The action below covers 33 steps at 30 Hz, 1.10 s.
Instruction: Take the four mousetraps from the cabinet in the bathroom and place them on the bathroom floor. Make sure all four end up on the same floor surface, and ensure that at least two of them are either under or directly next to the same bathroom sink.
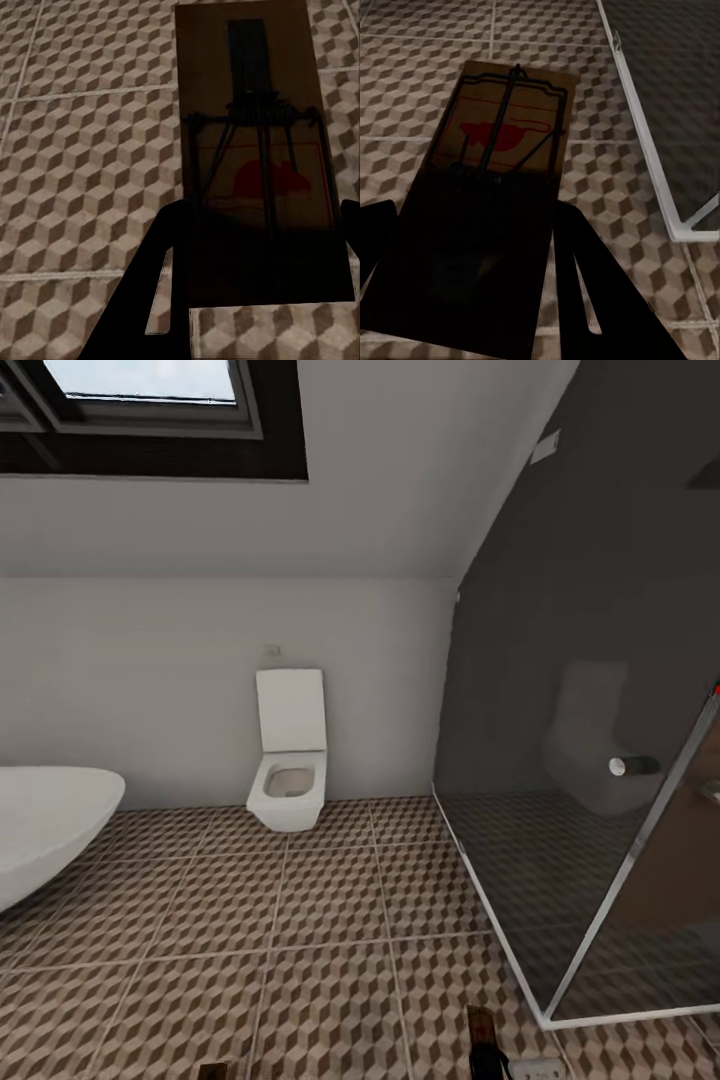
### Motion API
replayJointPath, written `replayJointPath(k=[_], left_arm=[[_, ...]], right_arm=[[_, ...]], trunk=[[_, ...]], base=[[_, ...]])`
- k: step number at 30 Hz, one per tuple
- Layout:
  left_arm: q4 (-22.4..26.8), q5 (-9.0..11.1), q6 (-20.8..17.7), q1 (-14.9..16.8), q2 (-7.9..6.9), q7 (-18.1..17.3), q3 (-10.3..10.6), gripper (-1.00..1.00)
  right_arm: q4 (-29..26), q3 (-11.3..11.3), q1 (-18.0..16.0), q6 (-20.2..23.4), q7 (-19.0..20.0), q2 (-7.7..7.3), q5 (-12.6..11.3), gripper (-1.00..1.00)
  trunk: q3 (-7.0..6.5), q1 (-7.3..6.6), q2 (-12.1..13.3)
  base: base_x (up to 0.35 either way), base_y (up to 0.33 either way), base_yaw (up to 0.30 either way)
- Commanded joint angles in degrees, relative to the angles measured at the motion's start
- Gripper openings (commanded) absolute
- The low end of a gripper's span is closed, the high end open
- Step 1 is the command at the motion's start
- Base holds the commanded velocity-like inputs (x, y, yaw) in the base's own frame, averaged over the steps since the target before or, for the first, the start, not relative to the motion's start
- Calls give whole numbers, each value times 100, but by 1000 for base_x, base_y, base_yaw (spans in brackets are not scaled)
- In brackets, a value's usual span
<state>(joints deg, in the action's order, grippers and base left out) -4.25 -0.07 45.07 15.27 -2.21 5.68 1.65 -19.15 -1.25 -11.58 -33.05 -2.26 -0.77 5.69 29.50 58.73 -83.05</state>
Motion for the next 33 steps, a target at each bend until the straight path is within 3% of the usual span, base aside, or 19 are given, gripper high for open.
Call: replayJointPath(k=[1, 33], left_arm=[[-23, -11, 30, 11, 2, 39, 20, -100], [-23, -11, 33, 11, 2, 39, 20, -100]], right_arm=[[7, -16, -2, -17, 7, 0, 38, -100], [35, -14, -2, -17, 7, 6, 38, -100]], trunk=[[6, 0, -3], [6, 0, -3]], base=[[0, 0, 251], [0, 0, 251]])
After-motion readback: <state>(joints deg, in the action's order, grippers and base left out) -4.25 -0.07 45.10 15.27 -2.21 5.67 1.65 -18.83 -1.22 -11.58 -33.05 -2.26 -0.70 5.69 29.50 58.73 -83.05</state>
